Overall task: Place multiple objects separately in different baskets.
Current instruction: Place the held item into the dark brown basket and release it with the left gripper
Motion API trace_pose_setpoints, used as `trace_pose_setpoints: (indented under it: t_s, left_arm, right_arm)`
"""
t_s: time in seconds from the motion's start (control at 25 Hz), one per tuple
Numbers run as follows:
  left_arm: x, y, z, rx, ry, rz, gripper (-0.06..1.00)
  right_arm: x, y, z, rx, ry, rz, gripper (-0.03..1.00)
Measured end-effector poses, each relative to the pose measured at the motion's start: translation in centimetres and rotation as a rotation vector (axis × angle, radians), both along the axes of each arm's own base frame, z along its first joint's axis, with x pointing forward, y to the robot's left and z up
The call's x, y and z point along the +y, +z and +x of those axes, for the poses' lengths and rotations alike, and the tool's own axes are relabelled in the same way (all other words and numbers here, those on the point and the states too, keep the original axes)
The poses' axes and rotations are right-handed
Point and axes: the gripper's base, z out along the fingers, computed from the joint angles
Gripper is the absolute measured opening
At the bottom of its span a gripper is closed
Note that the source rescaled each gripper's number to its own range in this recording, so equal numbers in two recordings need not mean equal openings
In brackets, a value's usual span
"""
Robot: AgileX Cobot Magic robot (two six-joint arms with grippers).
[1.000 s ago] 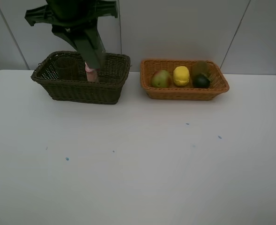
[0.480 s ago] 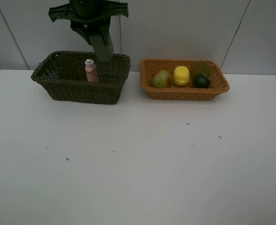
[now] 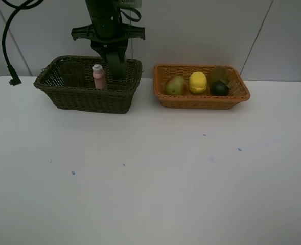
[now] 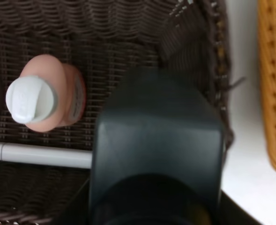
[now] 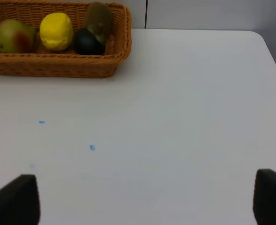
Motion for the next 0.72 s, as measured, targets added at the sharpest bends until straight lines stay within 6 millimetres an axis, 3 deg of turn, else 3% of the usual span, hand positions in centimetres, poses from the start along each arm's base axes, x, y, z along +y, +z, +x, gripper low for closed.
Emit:
trace_pose_setpoints:
  t_s: [0.44,0.72]
  left_arm:
    - [0.9,-3.9,1.3,0.068,-0.041,0.054,0.48]
    - [0.8,-5.0,1.5,0.089,-0.048,0.061,0.48]
  right_arm:
    - [0.0,0.0,0.0,0.0,0.0,0.0,0.99]
    - [0.0,0.0,0.0,0.0,0.0,0.0,0.99]
